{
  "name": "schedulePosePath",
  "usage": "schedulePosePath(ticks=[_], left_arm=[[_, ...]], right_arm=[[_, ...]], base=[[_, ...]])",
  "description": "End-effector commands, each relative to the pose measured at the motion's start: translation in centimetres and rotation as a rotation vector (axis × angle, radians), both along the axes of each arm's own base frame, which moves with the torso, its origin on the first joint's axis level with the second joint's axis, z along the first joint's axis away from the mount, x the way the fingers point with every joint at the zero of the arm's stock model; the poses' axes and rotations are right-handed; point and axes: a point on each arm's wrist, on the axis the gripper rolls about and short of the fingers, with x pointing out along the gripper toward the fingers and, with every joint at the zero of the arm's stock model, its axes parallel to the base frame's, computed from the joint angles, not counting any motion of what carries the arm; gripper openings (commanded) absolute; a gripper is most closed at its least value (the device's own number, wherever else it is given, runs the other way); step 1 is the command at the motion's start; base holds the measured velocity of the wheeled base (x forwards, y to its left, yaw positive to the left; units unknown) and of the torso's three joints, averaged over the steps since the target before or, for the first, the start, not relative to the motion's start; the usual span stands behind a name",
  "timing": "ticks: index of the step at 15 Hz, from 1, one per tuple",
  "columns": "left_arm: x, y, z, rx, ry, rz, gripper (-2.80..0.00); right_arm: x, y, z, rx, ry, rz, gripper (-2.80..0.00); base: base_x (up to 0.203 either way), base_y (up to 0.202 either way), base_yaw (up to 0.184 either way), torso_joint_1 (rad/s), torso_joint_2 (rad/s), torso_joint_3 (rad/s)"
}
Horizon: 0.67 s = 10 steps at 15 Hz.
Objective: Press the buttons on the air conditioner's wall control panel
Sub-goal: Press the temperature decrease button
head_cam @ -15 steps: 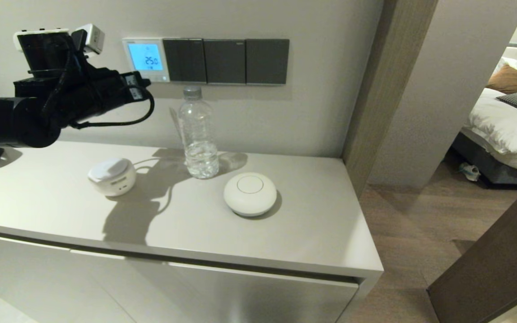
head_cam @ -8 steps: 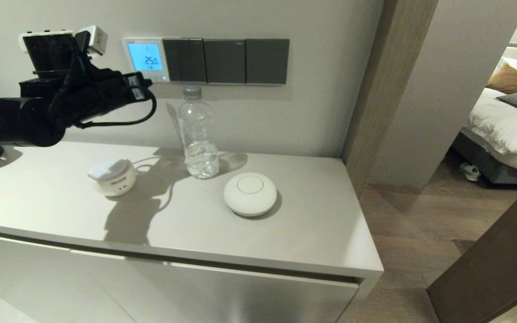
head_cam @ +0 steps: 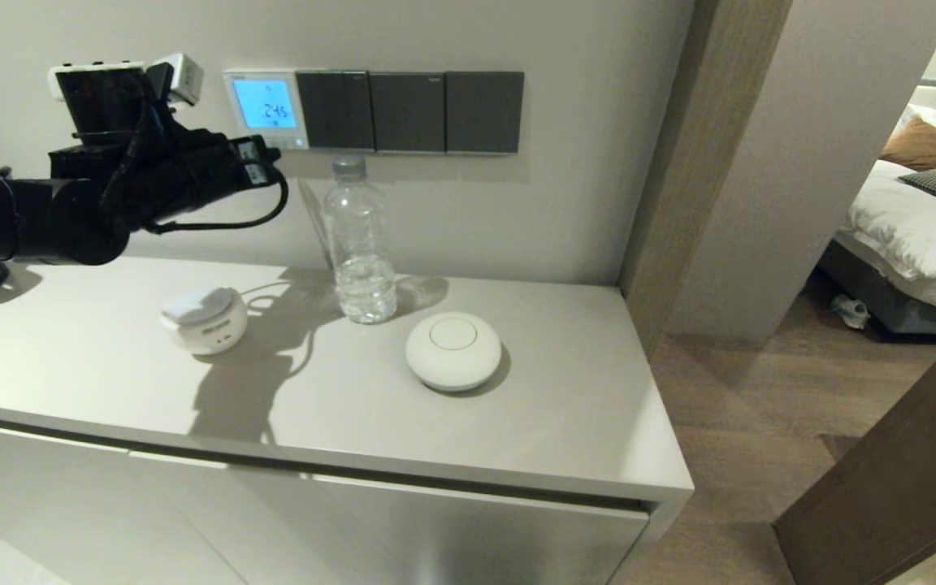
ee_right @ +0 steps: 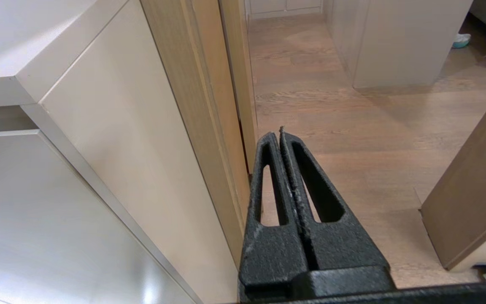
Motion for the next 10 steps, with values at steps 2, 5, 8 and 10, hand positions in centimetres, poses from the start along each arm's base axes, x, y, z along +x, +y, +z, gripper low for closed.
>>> schedulePosePath(ticks=[2, 5, 8, 10], left_arm=[[-0.1, 0.0, 0.2, -0.002, -0.009, -0.001, -2.80], [-0.4, 0.0, 0.4, -0.004, -0.013, 0.000, -2.80], [-1.4, 0.2, 1.2, -0.006, -0.030, 0.001, -2.80], [-1.8, 0.2, 1.4, -0.005, -0.032, 0.001, -2.80]], right_arm=[[0.0, 0.0, -0.1, -0.001, 0.003, 0.000, -2.80], [0.0, 0.0, -0.1, -0.001, 0.003, 0.000, -2.80], [0.0, 0.0, -0.1, 0.000, 0.003, 0.000, -2.80], [0.0, 0.0, -0.1, -0.001, 0.003, 0.000, -2.80]], base=[[0.000, 0.000, 0.000, 0.000, 0.00, 0.000], [0.000, 0.000, 0.000, 0.000, 0.00, 0.000], [0.000, 0.000, 0.000, 0.000, 0.00, 0.000], [0.000, 0.000, 0.000, 0.000, 0.00, 0.000]])
